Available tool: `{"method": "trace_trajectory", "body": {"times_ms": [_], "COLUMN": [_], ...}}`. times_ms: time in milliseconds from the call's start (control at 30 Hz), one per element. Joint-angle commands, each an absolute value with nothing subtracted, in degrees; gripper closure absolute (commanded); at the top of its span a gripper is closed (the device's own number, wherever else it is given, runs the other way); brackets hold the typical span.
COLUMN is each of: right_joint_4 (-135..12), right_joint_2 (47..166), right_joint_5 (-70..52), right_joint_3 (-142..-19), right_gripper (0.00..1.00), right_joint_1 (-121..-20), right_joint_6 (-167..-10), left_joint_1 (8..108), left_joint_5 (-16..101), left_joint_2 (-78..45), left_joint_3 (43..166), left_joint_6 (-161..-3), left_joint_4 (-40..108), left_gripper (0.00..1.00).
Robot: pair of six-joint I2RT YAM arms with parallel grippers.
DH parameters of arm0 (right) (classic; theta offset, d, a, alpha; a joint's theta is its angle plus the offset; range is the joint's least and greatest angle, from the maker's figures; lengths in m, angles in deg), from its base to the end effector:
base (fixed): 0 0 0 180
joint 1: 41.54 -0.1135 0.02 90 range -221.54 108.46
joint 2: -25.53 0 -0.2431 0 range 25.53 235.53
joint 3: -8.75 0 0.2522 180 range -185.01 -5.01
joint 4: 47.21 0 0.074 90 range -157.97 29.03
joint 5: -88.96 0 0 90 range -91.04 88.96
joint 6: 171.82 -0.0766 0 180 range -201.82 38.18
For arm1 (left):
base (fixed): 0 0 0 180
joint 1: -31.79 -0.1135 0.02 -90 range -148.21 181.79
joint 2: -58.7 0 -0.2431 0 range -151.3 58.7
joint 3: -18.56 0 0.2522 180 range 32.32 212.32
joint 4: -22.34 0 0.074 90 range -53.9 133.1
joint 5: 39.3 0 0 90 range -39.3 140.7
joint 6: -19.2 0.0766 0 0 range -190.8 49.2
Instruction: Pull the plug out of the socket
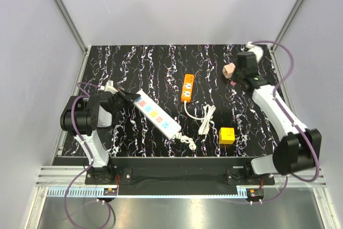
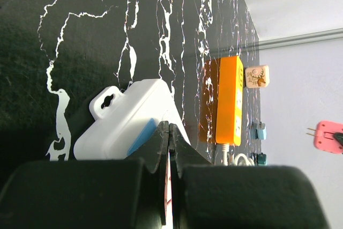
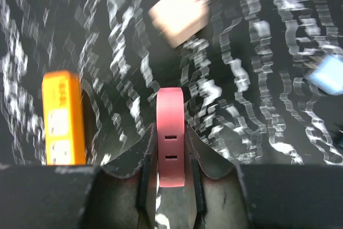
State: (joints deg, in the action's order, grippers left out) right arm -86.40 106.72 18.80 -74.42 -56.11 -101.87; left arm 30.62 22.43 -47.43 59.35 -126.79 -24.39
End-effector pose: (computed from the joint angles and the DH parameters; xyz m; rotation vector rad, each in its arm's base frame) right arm 0.3464 0.0632 0.2741 0.2916 2.1566 -0.0418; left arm 0.3275 -0.0296 0.0727 -0.6333 1.9122 -1.0987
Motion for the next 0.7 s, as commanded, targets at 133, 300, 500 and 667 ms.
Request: {"method": "trace_trajectory", "body": {"times_ms": [133, 300, 500, 667], "right_joint_4": [-73.81, -62.93, -50.31, -36.73], "right_joint_2": [98.48, 103.3, 117.71, 126.5], "right_joint_5": [14.78, 9.62, 0.74, -0.33], "right_joint_3": [-66.11, -62.14, -64.17, -62.58], "right_gripper": [1.0, 1.0, 1.0, 1.0], "right_joint_1": [-36.37, -26.79, -23.17, -23.08], "right_joint_6": [-117.64, -123.12, -125.58, -126.47], "left_joint_1": [30.82, 30.73, 30.65, 30.65], "left_joint_5": [22.4, 21.96, 21.7, 21.52], "left_joint_2": [-46.95, -47.74, -48.09, -48.44], "left_joint_3": [58.52, 58.6, 58.69, 58.95], "left_joint_6": [-126.44, -127.14, -127.32, -127.4], "left_joint_4": [-28.32, -29.29, -29.64, -29.55], "left_gripper": [1.0, 1.0, 1.0, 1.0]}}
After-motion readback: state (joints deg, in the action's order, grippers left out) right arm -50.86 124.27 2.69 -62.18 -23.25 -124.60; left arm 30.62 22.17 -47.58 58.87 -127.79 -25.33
